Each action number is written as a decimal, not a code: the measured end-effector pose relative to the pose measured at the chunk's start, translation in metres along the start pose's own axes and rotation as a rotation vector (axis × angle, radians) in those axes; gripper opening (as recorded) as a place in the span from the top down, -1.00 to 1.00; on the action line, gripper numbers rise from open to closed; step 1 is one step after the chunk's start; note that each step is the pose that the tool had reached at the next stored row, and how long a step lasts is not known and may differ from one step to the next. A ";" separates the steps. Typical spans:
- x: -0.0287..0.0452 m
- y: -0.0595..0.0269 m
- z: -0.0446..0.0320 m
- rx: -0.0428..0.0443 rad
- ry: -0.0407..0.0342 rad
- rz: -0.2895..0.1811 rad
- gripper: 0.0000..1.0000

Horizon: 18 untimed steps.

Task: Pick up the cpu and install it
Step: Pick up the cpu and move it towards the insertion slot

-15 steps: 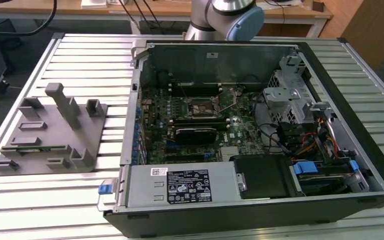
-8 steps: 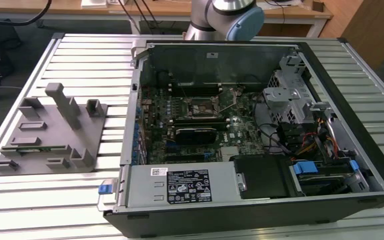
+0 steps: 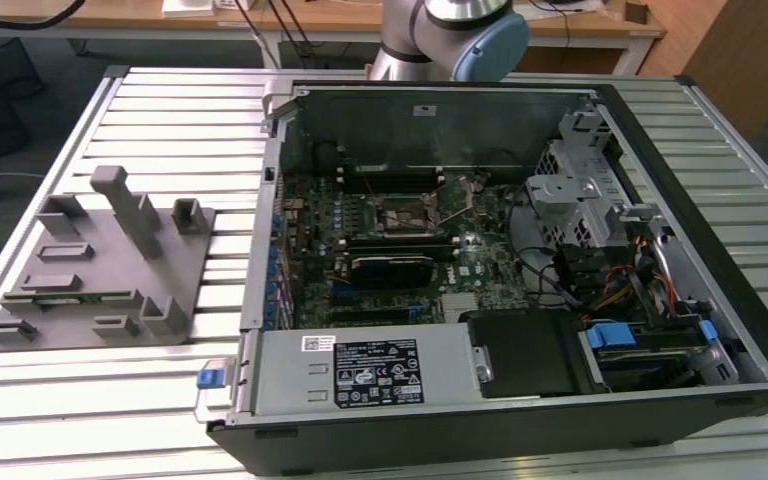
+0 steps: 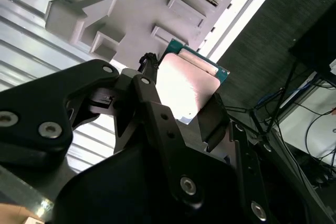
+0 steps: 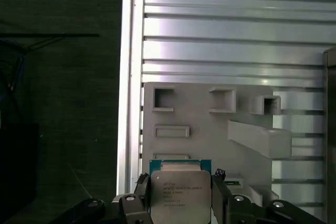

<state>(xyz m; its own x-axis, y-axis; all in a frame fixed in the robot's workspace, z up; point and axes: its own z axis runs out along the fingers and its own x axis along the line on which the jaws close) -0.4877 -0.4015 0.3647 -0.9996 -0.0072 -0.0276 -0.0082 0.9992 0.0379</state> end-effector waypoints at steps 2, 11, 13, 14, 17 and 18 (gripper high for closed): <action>-0.0001 0.0002 -0.0046 0.0000 0.0001 0.000 -0.09; -0.0004 0.0007 -0.0179 -0.0001 -0.0003 0.000 -0.09; -0.0005 0.0007 -0.0181 0.0000 -0.0001 0.000 -0.09; -0.0005 0.0007 -0.0182 0.0000 0.0000 0.000 -0.09; -0.0022 0.0006 -0.0182 0.0000 0.0001 0.000 -0.09; -0.0034 0.0006 -0.0181 0.0000 0.0000 0.000 -0.09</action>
<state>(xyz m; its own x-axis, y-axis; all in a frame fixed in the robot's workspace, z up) -0.4848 -0.4016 0.3829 -0.9996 -0.0073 -0.0276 -0.0084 0.9992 0.0379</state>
